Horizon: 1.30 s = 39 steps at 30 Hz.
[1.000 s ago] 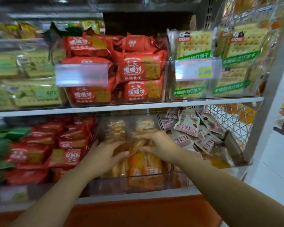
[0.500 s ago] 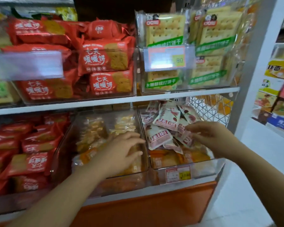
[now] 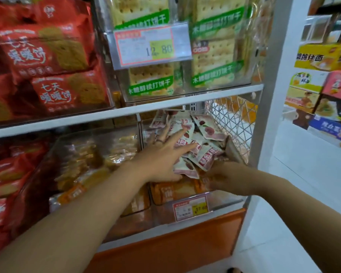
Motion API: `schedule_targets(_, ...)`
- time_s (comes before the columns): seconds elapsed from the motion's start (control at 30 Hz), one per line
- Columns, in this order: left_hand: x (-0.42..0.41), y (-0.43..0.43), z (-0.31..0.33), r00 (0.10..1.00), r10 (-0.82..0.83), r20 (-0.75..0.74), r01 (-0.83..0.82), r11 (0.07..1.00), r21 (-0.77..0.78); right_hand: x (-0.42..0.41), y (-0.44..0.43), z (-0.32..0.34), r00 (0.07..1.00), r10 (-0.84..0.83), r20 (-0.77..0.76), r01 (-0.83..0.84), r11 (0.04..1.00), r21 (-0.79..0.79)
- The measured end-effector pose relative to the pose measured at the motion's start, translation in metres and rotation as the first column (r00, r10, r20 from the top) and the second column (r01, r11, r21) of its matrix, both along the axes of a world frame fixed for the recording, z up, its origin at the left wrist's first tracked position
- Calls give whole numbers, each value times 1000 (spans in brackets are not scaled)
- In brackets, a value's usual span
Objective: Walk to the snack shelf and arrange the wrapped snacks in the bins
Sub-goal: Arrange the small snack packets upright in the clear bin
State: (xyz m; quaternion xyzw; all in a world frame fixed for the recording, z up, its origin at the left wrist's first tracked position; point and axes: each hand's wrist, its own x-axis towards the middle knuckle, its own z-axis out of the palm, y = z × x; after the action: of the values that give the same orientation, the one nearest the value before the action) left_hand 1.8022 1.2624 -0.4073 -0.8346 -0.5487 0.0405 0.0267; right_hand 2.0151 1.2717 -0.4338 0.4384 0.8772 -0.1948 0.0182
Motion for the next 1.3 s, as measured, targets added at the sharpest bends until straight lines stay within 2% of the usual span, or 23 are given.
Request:
schedule_targets(0.13,-3,5,-4,996,28,84,-22,997,-69,-1,9,-10,1000,11,-12,-11,999,-39)
schedule_targets(0.3,-4,2,-5,995,22,102,-18,999,-42,-3,14,-10,1000,9,8,-8,994,-113)
schedule_targets(0.4,-5,-1,-7,994,41,104,-42,999,4,-5,16,-11,1000,1,3,-1,997,-83)
schedule_targets(0.5,-4,-4,-10,992,62,110,-69,996,54,-7,15,-16,995,-57,76,61,997,-50)
schedule_targets(0.63,-3,-5,-10,978,79,193,-88,995,42,-11,15,-16,989,-96,116,109,988,-108)
schedule_targets(0.83,-4,-5,-11,971,85,224,-93,995,23,-13,9,-8,997,-67,46,74,981,-177)
schedule_targets(1.1,-4,-6,-13,966,85,243,-97,995,38,-14,7,-5,994,-107,-33,100,979,-178)
schedule_targets(1.3,-3,-7,-13,963,81,257,-96,994,46,-17,10,-7,985,-121,-124,88,965,-248)
